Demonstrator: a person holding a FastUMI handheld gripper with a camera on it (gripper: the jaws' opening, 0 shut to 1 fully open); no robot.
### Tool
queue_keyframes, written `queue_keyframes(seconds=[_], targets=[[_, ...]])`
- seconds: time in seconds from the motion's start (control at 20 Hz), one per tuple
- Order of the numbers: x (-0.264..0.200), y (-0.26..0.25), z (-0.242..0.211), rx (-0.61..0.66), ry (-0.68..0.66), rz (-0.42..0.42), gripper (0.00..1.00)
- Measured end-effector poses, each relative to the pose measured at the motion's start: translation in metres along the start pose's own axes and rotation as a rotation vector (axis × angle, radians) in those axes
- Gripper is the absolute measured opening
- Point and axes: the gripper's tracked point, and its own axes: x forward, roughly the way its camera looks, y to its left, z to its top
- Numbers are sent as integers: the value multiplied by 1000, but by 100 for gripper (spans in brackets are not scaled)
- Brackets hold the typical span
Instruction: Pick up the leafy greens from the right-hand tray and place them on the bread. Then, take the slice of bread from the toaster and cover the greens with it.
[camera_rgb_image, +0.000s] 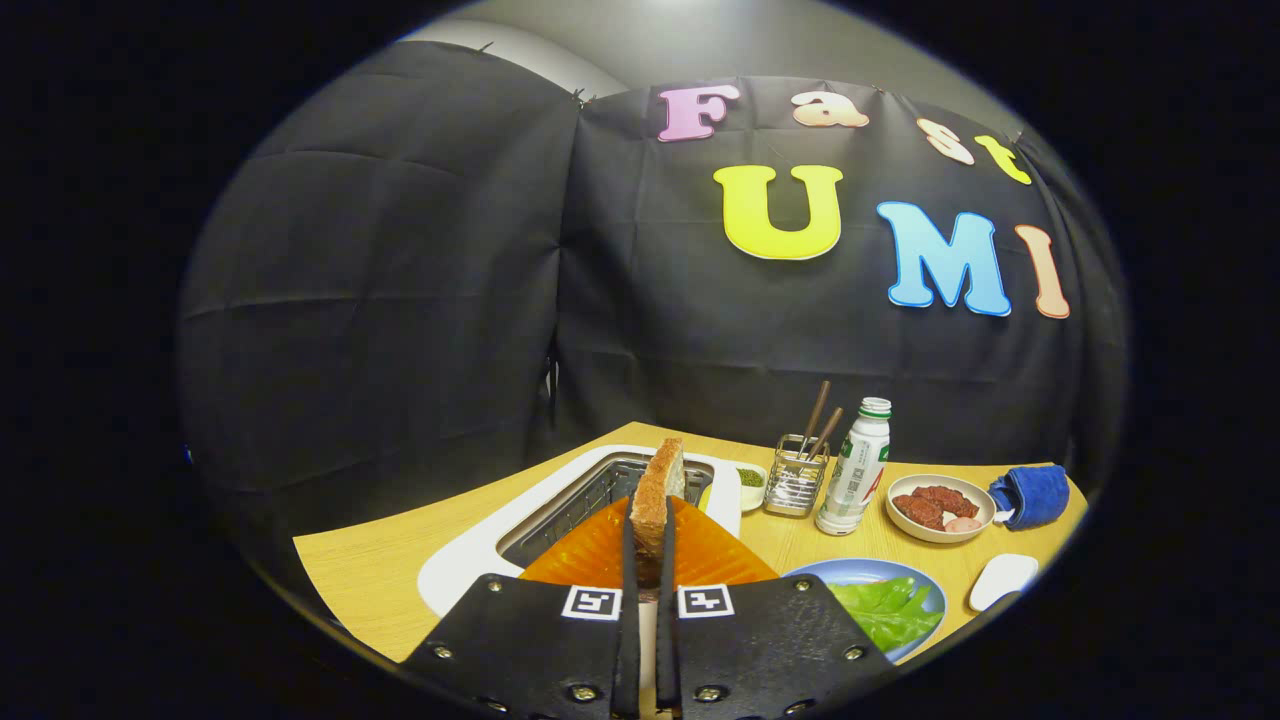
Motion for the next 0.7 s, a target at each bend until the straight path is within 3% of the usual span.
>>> queue_keyframes(seconds=[0.45, 0.7], targets=[[0, -7, 20, 27, -48, -10, 3], [-11, -17, 58, 43, -121, -9, 3]])
